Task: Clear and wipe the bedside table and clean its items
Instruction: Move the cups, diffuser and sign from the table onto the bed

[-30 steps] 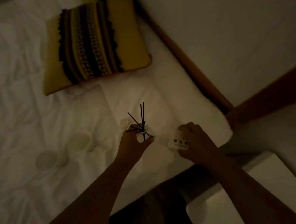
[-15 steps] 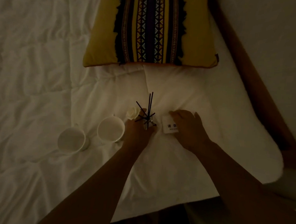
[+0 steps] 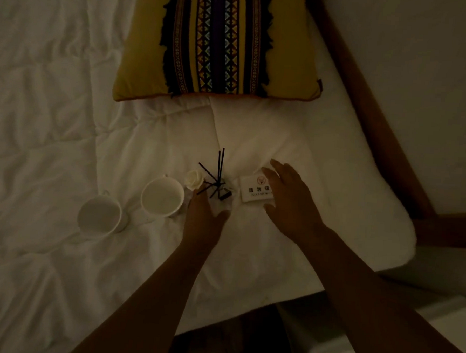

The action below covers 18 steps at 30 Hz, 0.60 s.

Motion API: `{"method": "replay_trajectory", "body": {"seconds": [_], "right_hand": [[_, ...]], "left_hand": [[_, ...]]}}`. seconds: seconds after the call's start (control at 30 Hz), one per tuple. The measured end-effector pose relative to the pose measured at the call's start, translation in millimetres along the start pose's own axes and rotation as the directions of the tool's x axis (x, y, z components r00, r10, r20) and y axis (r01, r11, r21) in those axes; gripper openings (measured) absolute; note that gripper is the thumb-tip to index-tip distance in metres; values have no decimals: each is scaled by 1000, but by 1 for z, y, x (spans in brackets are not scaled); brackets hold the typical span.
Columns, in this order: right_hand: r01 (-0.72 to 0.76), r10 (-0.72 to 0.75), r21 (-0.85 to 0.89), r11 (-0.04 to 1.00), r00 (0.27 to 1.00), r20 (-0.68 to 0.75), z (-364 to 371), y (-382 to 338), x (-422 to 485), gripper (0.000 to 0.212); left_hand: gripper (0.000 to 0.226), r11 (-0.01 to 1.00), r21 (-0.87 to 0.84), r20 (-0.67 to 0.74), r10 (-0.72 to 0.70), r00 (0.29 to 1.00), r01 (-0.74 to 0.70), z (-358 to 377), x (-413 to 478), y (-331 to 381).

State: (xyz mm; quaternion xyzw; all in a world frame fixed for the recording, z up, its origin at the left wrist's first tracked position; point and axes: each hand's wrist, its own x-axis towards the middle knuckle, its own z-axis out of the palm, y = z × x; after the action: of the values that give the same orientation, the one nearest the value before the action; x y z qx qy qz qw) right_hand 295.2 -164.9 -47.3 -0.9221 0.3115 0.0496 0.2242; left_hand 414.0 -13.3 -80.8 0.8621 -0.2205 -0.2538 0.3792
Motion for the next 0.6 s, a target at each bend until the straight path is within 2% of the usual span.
{"method": "replay_trajectory", "body": {"seconds": [0.1,0.2,0.3,0.43,0.6], "right_hand": [[-27,26,66,997,1000,9,-18,-8,-25,72],[-59,54,145,988,998,39,-43,-13,-60,66],[-95,79,196,976,993,88,-71,-19,-99,61],[-75,63,209,975,996,63,-118,-33,-161,45],[-126,103,236,964,989,105,-163,-53,-230,40]], "left_hand": [[85,986,82,84,-152,985,145,-9,-28,6],[81,984,84,132,-166,977,156,-24,-59,28],[71,992,86,155,-107,982,94,-43,-89,57],[56,995,96,197,5,980,-24,-78,-140,106],[48,971,196,243,88,966,-138,-127,-207,148]]}}
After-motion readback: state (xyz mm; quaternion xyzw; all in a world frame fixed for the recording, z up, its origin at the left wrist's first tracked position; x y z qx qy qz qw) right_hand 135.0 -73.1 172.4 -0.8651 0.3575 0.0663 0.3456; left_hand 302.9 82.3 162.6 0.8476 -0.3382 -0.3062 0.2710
